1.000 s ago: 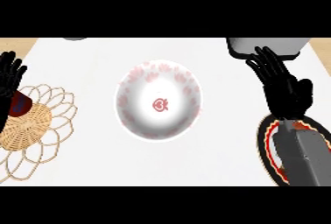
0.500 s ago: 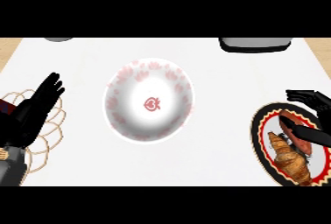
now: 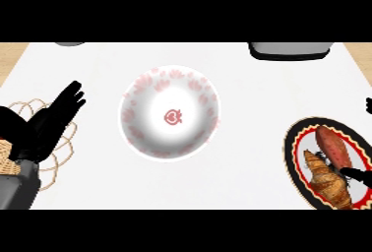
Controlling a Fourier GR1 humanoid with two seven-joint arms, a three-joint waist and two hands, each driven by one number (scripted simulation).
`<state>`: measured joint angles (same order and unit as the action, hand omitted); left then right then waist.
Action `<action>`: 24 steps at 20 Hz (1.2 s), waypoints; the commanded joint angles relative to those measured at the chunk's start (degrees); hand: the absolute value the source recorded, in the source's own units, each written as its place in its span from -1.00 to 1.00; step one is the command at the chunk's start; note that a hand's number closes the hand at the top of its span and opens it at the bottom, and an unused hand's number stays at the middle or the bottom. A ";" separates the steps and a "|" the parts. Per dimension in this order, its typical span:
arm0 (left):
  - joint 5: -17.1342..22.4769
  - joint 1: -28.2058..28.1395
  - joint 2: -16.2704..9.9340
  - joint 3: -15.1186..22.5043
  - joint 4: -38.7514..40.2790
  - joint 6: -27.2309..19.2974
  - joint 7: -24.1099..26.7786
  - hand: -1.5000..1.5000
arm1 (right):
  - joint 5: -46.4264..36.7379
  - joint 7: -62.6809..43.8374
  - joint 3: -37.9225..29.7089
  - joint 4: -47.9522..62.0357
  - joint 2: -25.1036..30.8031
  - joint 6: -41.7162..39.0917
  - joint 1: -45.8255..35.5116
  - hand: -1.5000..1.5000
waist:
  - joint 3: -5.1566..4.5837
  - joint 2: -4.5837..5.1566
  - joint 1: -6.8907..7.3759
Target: Pick the sweet potato from the plate and place it in the bowl
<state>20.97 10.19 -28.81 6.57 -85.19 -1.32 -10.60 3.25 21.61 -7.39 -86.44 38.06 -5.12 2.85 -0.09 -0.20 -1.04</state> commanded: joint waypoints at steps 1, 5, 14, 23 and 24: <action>-0.54 1.67 1.35 -0.17 1.73 -0.96 -0.91 0.00 | -4.90 -10.49 -0.43 -7.82 6.89 0.72 2.05 -1.00 | -0.12 -0.01 -0.44; -0.67 0.82 1.59 0.46 0.03 0.06 -1.18 0.00 | -6.39 -23.29 1.48 -12.38 13.06 -4.98 -0.01 -1.00 | -0.09 0.04 0.86; -0.88 4.05 0.74 -2.28 2.23 2.43 -2.77 0.00 | -3.65 -46.25 7.35 -20.80 17.40 -17.74 -8.65 -1.00 | 0.01 0.23 1.26; -2.22 3.58 2.46 -3.56 1.31 3.49 -3.45 0.00 | -5.58 -59.21 13.10 -20.61 15.25 -26.96 -14.81 -1.00 | 0.05 0.17 1.18; -2.11 2.27 2.01 -4.69 0.01 3.56 -3.59 0.00 | -9.69 -57.90 14.31 -19.07 12.92 -25.07 -13.83 -1.00 | 0.07 0.18 1.32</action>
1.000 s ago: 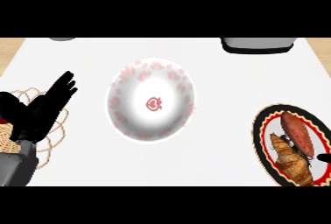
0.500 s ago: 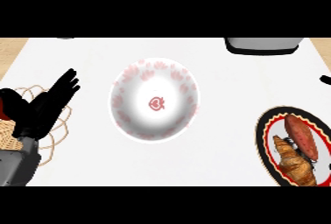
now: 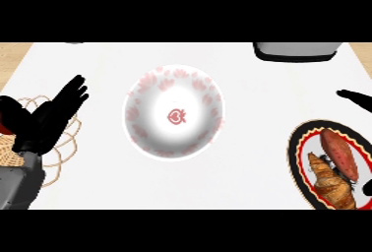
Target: Pick the sweet potato from the plate and place it in the bowl
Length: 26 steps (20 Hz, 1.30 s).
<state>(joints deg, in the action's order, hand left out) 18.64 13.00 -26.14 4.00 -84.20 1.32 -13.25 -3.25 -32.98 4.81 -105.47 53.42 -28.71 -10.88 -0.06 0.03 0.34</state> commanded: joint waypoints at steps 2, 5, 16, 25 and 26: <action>-1.98 -2.07 1.70 -0.43 -1.25 1.34 0.59 0.00 | -2.73 -2.25 -0.73 2.64 -2.16 -5.40 -1.83 -1.00 | 0.05 -0.02 -0.13; -3.34 -5.27 3.54 -0.34 -3.33 0.77 1.35 0.00 | -0.70 -7.06 -1.84 -0.54 -4.00 -8.67 -2.77 -1.00 | 0.03 -0.10 -0.18; -5.77 0.97 5.60 -4.02 0.63 3.44 -1.01 0.00 | -14.31 1.56 -3.62 8.43 -8.68 -13.06 -2.85 -1.00 | 0.06 0.00 -0.34; -8.89 -2.55 9.01 -4.80 -1.59 3.84 -1.34 0.00 | -22.95 6.07 -5.00 14.98 -14.64 -12.46 -5.10 -1.00 | 0.06 0.00 -0.13; -7.68 0.37 7.24 -6.79 -0.13 6.13 -2.33 0.00 | -23.21 3.88 -5.15 12.61 -15.32 -13.93 -4.45 -1.00 | 0.05 -0.02 -0.29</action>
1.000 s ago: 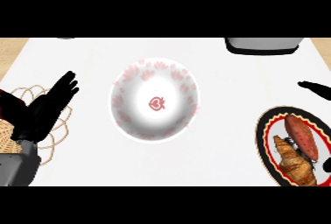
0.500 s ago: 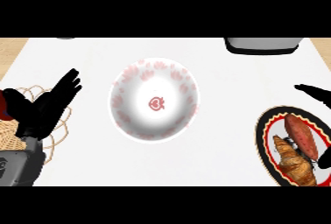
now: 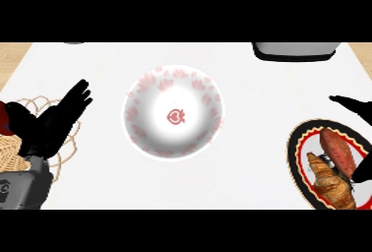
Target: Pick the sweet potato from the plate and place it in the bowl
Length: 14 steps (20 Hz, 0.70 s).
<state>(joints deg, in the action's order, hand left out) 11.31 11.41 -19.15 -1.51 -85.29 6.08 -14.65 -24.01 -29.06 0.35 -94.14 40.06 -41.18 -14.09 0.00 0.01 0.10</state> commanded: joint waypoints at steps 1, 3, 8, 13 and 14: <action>-0.33 -3.90 0.23 -1.04 -3.48 2.11 -0.25 0.00 | -3.45 2.11 -1.45 0.86 -1.50 -0.87 0.73 -1.00 | 0.00 -0.05 0.06; -0.33 2.35 -0.06 -3.20 2.57 2.19 0.32 0.00 | -3.82 -1.32 -0.38 -0.48 -4.53 -1.26 1.33 -1.00 | -0.01 -0.02 -0.15; -2.75 -0.95 2.63 -1.41 0.11 1.27 1.03 0.00 | -9.77 7.70 0.09 8.51 -4.02 2.07 1.13 -1.00 | 0.01 -0.01 0.13; -4.17 -0.38 3.32 -1.99 0.18 1.90 1.06 0.00 | -13.39 7.49 1.04 12.12 -7.25 1.88 -1.09 -1.00 | 0.00 0.01 0.06; -2.10 2.90 1.58 -4.49 3.65 4.23 0.98 0.00 | -13.78 8.79 0.66 14.19 -7.78 2.60 -2.16 -1.00 | 0.00 0.04 0.01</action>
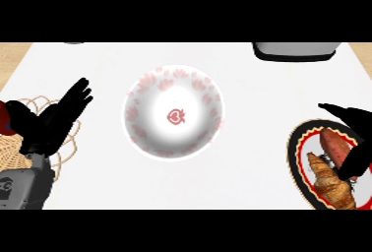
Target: Pick the sweet potato from the plate and place it in the bowl
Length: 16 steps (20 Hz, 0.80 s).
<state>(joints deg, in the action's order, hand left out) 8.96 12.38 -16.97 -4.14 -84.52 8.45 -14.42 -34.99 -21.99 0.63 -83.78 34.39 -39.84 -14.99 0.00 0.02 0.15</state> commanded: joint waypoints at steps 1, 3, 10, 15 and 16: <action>-2.40 -1.86 1.31 0.16 -0.95 0.03 0.85 0.00 | -3.29 1.62 -0.80 2.17 -1.59 0.21 -0.41 -1.00 | 0.00 -0.02 -0.04; -0.34 1.14 0.55 -1.45 -1.33 0.37 -2.64 0.00 | -5.14 5.20 -0.74 8.26 -0.72 1.88 -2.15 -1.00 | 0.01 0.02 0.08; -2.32 -1.96 3.82 0.47 -5.99 -0.77 -4.40 0.00 | -9.31 7.76 -0.90 11.42 -3.46 5.37 -0.41 -1.00 | 0.01 -0.04 0.04; -3.01 0.02 3.27 -0.89 -3.34 0.27 -3.51 0.00 | -12.56 12.44 -1.38 19.58 -3.06 7.75 -3.62 -1.00 | 0.01 0.02 0.09; -0.76 -1.09 1.74 -2.84 -4.23 2.44 -4.13 0.00 | -12.58 11.18 -1.06 17.23 -4.80 8.09 -2.22 -1.00 | 0.00 -0.02 0.06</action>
<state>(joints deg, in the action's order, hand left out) 6.98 12.00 -14.87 -5.75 -87.03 9.66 -16.86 -45.43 -11.77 -0.78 -68.87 31.54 -33.76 -17.37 -0.32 -0.13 0.22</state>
